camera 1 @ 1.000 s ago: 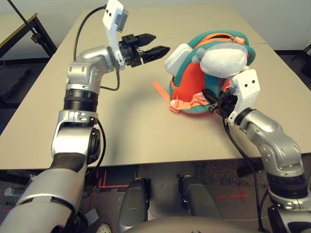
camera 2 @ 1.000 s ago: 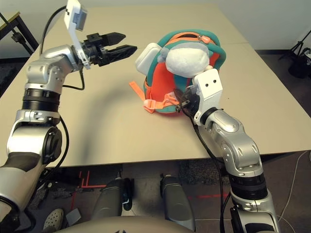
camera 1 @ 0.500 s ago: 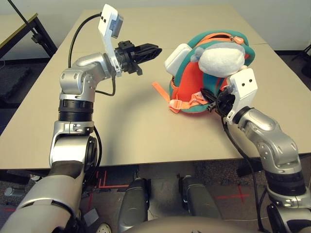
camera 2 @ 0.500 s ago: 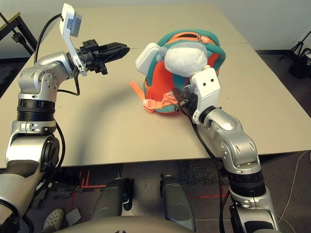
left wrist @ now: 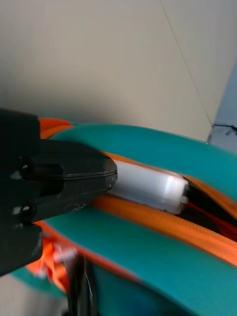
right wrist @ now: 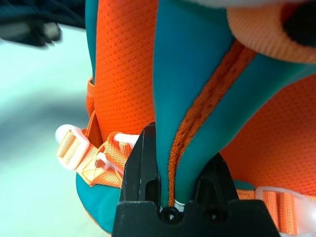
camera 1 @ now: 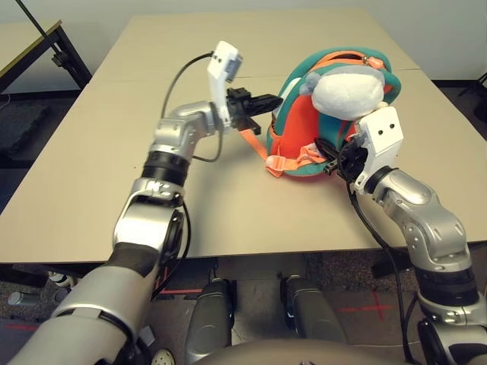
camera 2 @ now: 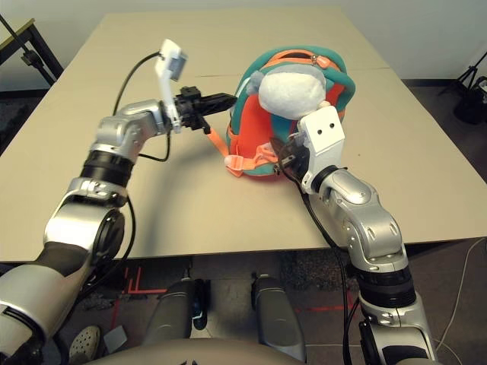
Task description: Put the pencil case into the backpack and zip it.
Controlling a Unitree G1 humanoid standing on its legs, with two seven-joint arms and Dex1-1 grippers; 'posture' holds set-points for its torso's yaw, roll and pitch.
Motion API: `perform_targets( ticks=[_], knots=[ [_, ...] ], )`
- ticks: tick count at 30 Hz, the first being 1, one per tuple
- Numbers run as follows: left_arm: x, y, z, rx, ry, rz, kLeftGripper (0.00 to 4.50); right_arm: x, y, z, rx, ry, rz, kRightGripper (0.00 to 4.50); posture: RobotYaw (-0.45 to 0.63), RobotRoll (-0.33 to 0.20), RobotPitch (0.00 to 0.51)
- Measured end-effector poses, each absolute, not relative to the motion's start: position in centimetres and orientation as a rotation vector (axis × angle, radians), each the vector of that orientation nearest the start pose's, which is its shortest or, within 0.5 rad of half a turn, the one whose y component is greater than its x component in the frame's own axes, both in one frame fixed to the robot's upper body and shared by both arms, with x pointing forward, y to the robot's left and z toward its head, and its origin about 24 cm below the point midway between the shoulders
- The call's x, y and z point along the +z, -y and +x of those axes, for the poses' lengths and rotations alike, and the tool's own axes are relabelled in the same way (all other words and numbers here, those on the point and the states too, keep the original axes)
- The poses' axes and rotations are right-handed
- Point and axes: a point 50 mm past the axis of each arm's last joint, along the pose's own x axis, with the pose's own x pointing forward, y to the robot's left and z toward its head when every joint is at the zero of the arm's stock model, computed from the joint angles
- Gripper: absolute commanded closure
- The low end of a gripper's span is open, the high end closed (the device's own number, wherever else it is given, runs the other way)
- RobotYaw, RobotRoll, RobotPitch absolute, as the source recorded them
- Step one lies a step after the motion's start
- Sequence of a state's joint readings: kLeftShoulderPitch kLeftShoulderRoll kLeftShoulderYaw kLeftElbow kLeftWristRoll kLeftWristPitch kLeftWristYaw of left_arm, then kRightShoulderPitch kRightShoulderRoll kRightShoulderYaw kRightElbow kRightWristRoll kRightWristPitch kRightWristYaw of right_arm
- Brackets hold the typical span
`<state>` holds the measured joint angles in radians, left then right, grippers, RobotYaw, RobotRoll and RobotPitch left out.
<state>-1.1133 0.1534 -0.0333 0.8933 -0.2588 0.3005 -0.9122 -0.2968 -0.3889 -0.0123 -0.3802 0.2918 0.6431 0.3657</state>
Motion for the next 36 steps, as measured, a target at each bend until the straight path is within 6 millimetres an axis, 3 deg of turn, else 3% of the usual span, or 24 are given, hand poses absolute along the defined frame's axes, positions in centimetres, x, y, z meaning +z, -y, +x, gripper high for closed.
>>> perform_targets(
  ticks=[3, 7, 9, 15, 20, 25, 29, 36],
  knots=[
    [17.7, -6.3, 39.1, -1.098, -0.113, -0.047, 4.50, 15.3, 15.9, 28.0, 0.506, -0.017, -0.152, 4.02, -0.17, 0.000, 0.110],
    [18.6, -7.0, 38.8, -1.108, -0.064, -0.071, 4.50, 15.2, 15.9, 27.9, 0.510, -0.018, -0.152, 4.02, -0.17, 0.000, 0.105],
    [19.6, -8.3, 38.6, -1.099, -0.041, -0.088, 4.12, 15.2, 15.9, 27.9, 0.511, -0.019, -0.151, 4.02, -0.17, 0.000, 0.103],
    [25.1, -11.7, 36.5, -1.141, 0.088, -0.089, 1.96, 15.1, 16.0, 27.9, 0.509, -0.015, -0.155, 4.02, -0.16, 0.000, 0.093],
    [27.8, -12.3, 34.2, -1.228, 0.132, -0.028, 0.04, 15.0, 16.0, 28.0, 0.509, -0.017, -0.154, 4.02, -0.15, 0.000, 0.089],
    [28.5, -11.2, 32.9, -1.303, 0.134, 0.025, 0.00, 14.9, 16.0, 28.2, 0.512, -0.016, -0.157, 4.02, -0.15, 0.000, 0.087],
    [27.6, -9.0, 32.7, -1.370, 0.106, 0.041, 0.00, 14.9, 16.0, 28.3, 0.510, -0.017, -0.161, 4.02, -0.15, 0.000, 0.084],
    [26.4, -6.3, 34.1, -1.415, 0.076, 0.058, 0.00, 14.9, 15.9, 28.3, 0.511, -0.017, -0.164, 4.02, -0.17, 0.000, 0.084]
  ],
)
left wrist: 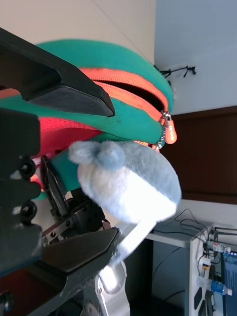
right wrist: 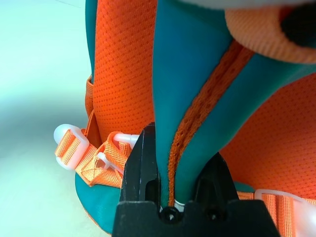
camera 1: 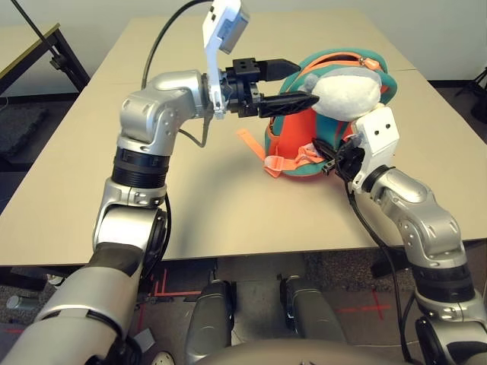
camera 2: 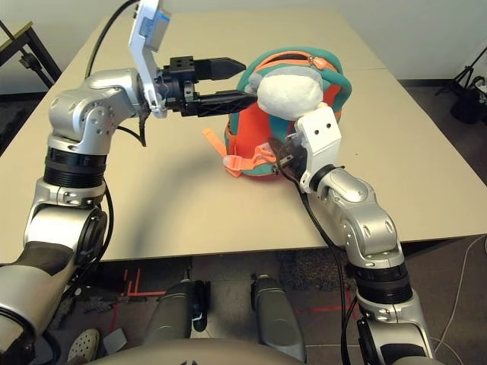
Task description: Put the pencil case into the backpack and zip it.
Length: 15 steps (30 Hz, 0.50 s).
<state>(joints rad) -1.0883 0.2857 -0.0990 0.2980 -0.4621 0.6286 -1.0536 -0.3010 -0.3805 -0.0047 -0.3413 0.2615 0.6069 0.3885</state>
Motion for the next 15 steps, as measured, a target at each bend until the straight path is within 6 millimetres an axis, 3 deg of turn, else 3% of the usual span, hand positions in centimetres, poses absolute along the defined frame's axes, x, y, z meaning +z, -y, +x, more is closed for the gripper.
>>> perform_targets(
  ticks=[13, 15],
  knots=[
    [26.0, -3.0, 34.9, -1.482, 0.094, 0.091, 0.00, 14.7, 15.9, 28.2, 0.507, -0.021, -0.165, 4.02, -0.18, 0.000, 0.089],
    [26.0, -3.0, 34.9, -1.487, 0.094, 0.096, 0.37, 14.7, 15.9, 28.2, 0.506, -0.021, -0.165, 4.02, -0.18, 0.000, 0.091]
  ],
)
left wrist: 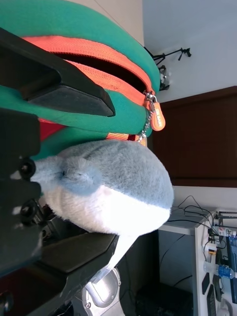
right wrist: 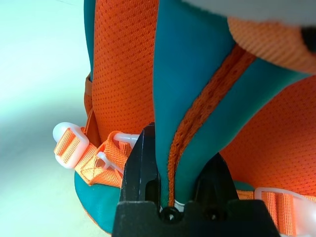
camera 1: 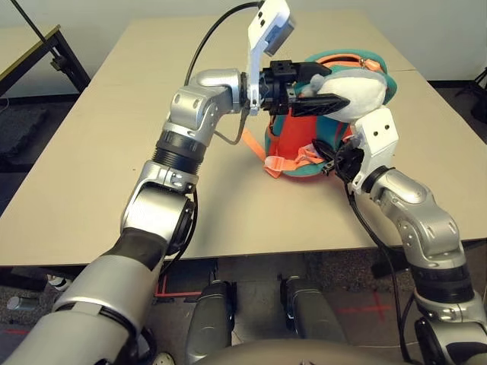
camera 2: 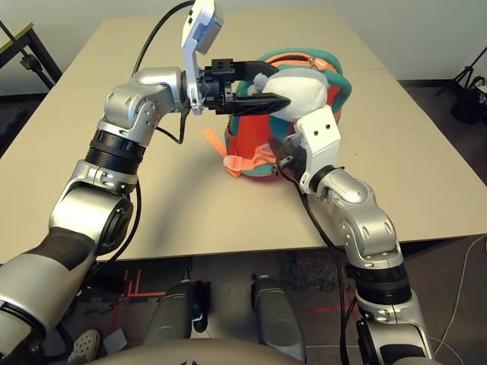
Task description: Put the pencil case into the backpack and zip it.
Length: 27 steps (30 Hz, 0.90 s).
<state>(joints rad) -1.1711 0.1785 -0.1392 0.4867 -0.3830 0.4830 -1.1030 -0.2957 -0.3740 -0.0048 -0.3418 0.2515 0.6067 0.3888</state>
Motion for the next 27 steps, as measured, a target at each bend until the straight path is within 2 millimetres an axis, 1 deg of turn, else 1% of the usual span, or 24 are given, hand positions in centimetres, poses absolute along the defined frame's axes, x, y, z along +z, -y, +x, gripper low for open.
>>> perform_targets(
  ticks=[2, 9, 11, 12, 17, 21, 25, 27],
  knots=[
    [26.0, -3.0, 34.9, -1.489, 0.093, 0.098, 0.92, 14.7, 15.9, 28.2, 0.506, -0.022, -0.165, 4.02, -0.18, 0.000, 0.091],
    [25.6, -2.9, 34.8, -1.509, 0.065, 0.095, 3.67, 14.7, 15.9, 28.2, 0.507, -0.021, -0.164, 4.02, -0.17, 0.000, 0.093],
    [25.6, -2.9, 34.8, -1.509, 0.064, 0.096, 4.29, 14.7, 15.9, 28.2, 0.509, -0.021, -0.164, 4.02, -0.17, 0.000, 0.094],
    [25.6, -2.9, 34.7, -1.509, 0.062, 0.096, 4.44, 14.7, 15.9, 28.2, 0.509, -0.021, -0.164, 4.02, -0.17, 0.000, 0.094],
    [26.0, -3.3, 34.6, -1.505, 0.069, 0.113, 4.45, 14.7, 15.8, 28.3, 0.514, -0.020, -0.165, 4.02, -0.16, 0.000, 0.094],
    [26.7, -4.2, 34.4, -1.483, 0.085, 0.147, 4.45, 14.7, 15.7, 28.3, 0.517, -0.018, -0.163, 4.02, -0.16, 0.000, 0.095],
    [27.8, -6.0, 34.3, -1.428, 0.111, 0.205, 4.45, 14.7, 15.4, 28.4, 0.526, -0.018, -0.162, 4.02, -0.15, 0.000, 0.096],
    [28.4, -7.3, 34.2, -1.388, 0.119, 0.233, 4.45, 14.7, 15.3, 28.5, 0.529, -0.014, -0.162, 4.02, -0.14, 0.000, 0.097]
  ],
)
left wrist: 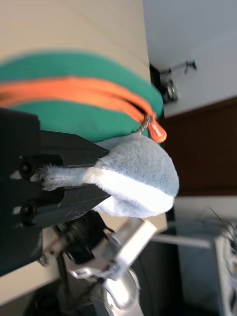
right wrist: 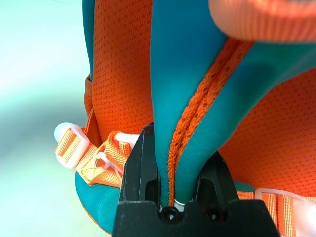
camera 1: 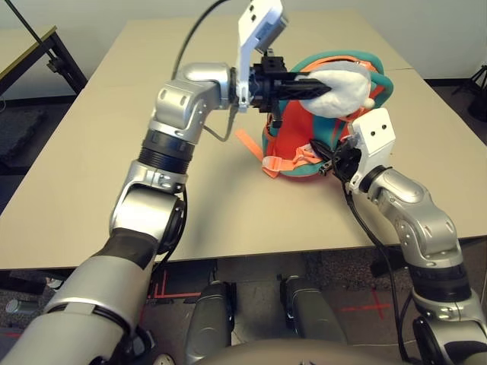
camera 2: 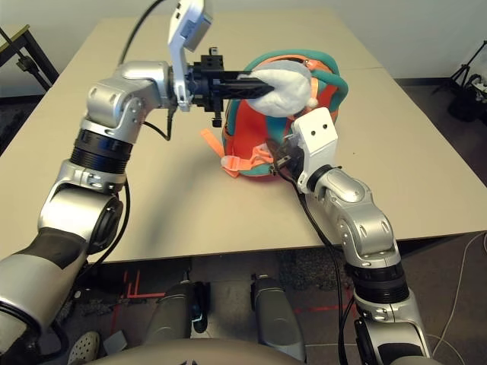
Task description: Put the pencil case into the backpack and zip it.
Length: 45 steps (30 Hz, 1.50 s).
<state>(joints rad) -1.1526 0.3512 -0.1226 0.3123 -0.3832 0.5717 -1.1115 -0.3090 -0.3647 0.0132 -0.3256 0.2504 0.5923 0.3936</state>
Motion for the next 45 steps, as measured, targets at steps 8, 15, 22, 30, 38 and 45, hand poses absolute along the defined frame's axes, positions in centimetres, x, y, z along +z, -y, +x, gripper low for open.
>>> perform_targets(
  ticks=[8, 15, 22, 30, 38, 45],
  knots=[
    [28.6, -14.3, 34.7, -1.160, 0.067, 0.260, 4.45, 14.7, 15.1, 28.7, 0.540, -0.007, -0.161, 4.02, -0.11, 0.000, 0.095],
    [25.3, -17.9, 34.5, -1.069, -0.090, 0.235, 4.45, 14.6, 14.9, 29.2, 0.564, -0.005, -0.161, 4.02, -0.09, 0.000, 0.091],
    [19.6, -18.2, 34.1, -1.077, -0.309, 0.191, 4.45, 14.6, 14.9, 29.6, 0.573, -0.012, -0.165, 4.02, -0.08, 0.000, 0.085],
    [13.8, -15.9, 35.2, -1.100, -0.479, 0.202, 4.45, 14.6, 14.8, 29.8, 0.584, -0.013, -0.172, 4.02, -0.08, 0.000, 0.083],
    [12.4, -14.6, 37.1, -1.021, -0.429, 0.281, 3.68, 14.6, 14.9, 29.9, 0.580, -0.019, -0.177, 4.02, -0.10, 0.000, 0.089],
    [14.6, -15.0, 37.1, -1.008, -0.347, 0.174, 1.03, 15.2, 15.2, 29.9, 0.585, -0.051, -0.154, 2.22, -0.10, 0.000, 0.105]
  ],
)
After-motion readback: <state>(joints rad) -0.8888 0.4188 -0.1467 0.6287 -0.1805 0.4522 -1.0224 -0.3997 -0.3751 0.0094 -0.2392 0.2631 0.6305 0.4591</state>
